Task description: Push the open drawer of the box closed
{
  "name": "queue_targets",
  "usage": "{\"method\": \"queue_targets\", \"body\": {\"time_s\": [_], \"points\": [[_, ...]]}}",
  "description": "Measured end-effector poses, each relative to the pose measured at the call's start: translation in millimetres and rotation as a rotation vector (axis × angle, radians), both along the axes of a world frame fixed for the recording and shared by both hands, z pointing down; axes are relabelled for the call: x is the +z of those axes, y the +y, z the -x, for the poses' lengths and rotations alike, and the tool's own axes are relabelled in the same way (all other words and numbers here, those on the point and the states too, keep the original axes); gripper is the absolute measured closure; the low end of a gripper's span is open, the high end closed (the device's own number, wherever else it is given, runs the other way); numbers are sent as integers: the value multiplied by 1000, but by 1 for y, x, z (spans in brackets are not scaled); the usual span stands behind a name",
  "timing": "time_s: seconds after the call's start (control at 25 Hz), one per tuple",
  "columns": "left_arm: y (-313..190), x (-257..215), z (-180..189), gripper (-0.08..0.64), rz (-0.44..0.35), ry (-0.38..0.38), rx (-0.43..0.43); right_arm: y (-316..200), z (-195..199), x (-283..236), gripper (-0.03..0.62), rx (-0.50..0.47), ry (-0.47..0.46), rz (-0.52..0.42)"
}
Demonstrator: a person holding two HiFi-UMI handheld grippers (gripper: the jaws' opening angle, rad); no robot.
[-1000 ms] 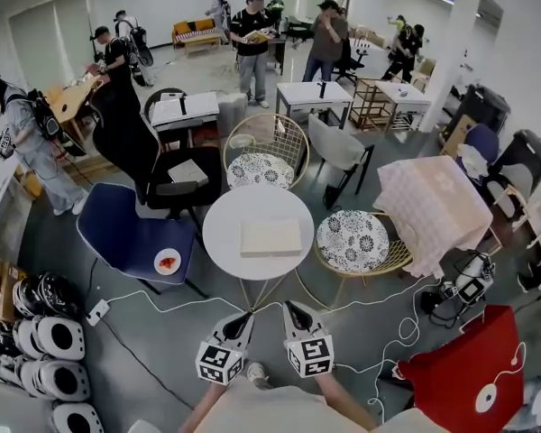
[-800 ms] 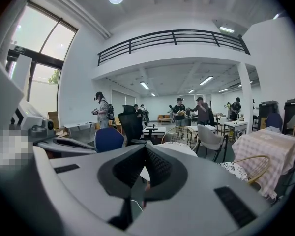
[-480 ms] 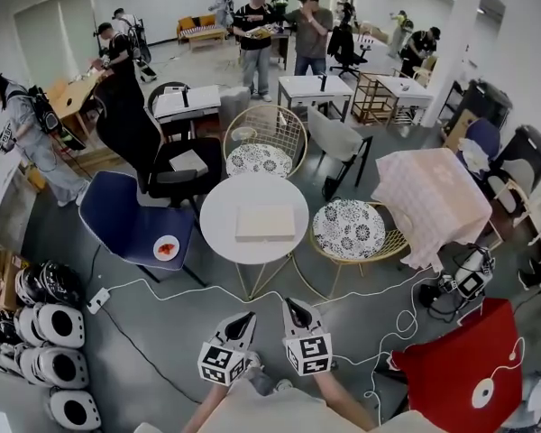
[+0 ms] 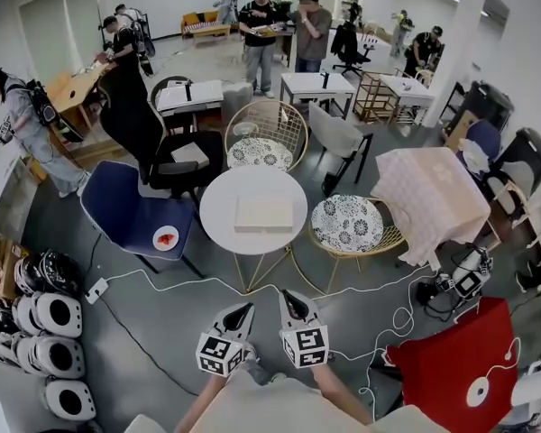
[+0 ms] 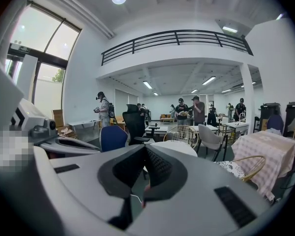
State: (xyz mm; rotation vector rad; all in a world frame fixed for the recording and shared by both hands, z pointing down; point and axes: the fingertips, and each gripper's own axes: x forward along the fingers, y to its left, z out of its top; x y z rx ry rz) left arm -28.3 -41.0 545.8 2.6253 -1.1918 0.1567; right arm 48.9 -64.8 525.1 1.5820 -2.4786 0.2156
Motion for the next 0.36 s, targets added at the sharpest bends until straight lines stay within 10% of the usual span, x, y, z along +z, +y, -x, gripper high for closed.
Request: {"method": "queue_targets", "body": {"time_s": [0.36], "points": [[-3, -3, -5, 548, -12, -10, 0, -2, -7, -2, 577, -3, 0, -11]]}}
